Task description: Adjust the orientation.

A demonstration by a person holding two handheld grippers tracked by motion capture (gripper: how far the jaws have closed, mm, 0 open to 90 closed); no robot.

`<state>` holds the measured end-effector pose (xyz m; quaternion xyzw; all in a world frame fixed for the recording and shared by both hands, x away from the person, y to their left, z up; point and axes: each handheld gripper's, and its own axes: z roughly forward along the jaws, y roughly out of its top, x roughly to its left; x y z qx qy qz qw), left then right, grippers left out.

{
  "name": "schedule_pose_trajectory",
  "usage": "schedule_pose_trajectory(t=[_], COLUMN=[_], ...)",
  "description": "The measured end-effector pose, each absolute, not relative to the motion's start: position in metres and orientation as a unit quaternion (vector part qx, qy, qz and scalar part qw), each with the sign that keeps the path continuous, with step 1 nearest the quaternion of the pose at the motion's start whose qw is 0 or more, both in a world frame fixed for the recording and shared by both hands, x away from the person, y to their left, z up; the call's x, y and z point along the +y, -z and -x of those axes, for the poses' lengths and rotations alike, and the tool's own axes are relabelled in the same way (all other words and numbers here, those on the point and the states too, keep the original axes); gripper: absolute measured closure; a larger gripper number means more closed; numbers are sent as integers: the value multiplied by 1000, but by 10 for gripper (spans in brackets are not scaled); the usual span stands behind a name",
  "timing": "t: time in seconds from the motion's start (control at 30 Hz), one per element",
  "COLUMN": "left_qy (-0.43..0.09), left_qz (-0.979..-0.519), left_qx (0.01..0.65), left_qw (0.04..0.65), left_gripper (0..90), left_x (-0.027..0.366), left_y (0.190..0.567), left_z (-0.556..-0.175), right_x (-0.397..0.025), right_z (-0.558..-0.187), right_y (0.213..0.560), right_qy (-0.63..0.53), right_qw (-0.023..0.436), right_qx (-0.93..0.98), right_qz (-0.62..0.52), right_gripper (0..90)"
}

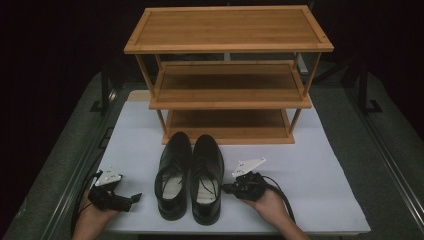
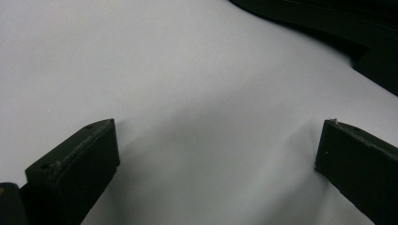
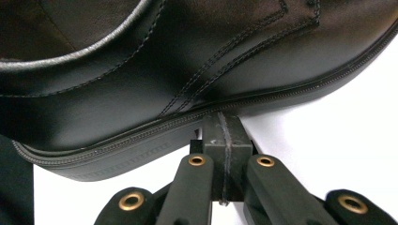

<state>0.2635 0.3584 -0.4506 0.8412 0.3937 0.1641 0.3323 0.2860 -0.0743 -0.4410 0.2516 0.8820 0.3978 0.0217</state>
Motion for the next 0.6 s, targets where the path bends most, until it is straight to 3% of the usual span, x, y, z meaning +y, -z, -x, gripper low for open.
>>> schedule_pose_trajectory(t=[0.43, 0.6], left_qy=[-165, -164], left_qz=[-841, -841], left_qx=[394, 394], left_qw=[333, 333], left_gripper=[0, 0], left_x=[358, 358], left_y=[451, 450], left_z=[-263, -263], right_x=[-72, -84], right_z=[-287, -289], right_y=[443, 440], right_qy=[-402, -411], right_qw=[23, 30], right_qx=[879, 869], right_qz=[-255, -275], right_gripper=[896, 768])
